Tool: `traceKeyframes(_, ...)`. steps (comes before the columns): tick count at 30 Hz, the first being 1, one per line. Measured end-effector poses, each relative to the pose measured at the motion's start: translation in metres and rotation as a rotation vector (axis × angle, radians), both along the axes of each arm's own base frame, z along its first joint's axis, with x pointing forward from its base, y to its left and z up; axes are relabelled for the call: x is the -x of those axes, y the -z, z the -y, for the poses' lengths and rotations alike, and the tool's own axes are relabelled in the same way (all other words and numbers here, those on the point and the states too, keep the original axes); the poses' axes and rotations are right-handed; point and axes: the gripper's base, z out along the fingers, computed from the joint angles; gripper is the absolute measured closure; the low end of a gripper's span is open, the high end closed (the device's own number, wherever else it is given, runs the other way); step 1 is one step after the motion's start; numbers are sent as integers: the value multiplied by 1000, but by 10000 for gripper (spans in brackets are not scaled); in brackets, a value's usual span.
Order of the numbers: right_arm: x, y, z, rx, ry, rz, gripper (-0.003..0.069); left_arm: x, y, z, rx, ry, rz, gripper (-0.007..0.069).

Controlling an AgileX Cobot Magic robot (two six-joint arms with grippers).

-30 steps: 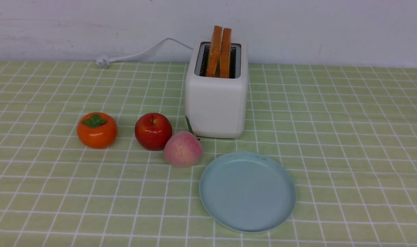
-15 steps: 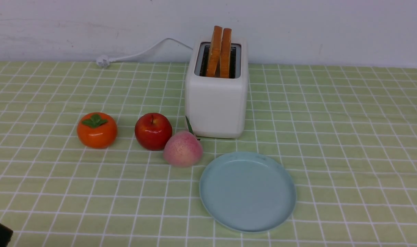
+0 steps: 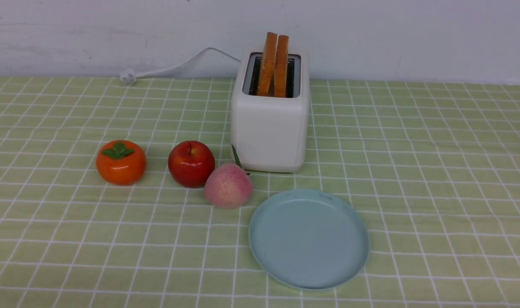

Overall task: Take toasted bread from bread machine on green coffee tablecloth place on plate.
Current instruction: 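Reach for a toast slice standing in the toaster with the left gripper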

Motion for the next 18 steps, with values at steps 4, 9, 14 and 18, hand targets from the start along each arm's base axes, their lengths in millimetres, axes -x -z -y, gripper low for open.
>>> traceKeyframes(4, -1, -10, 1, -221, 37, 81, 419, -12, -15, 2, -210, 15, -37, 638)
traceKeyframes(9, -1, -12, 0, -304, 38, 90, 439, -27, -17, 7, -327, 68, -18, 638)
traceKeyframes(14, 3, -54, -7, -184, -54, 112, 571, -42, -22, 15, -382, 108, 48, 638)
traceKeyframes(18, -1, -96, -16, 6, -180, 65, 659, -58, -28, 26, -367, 132, 67, 638)
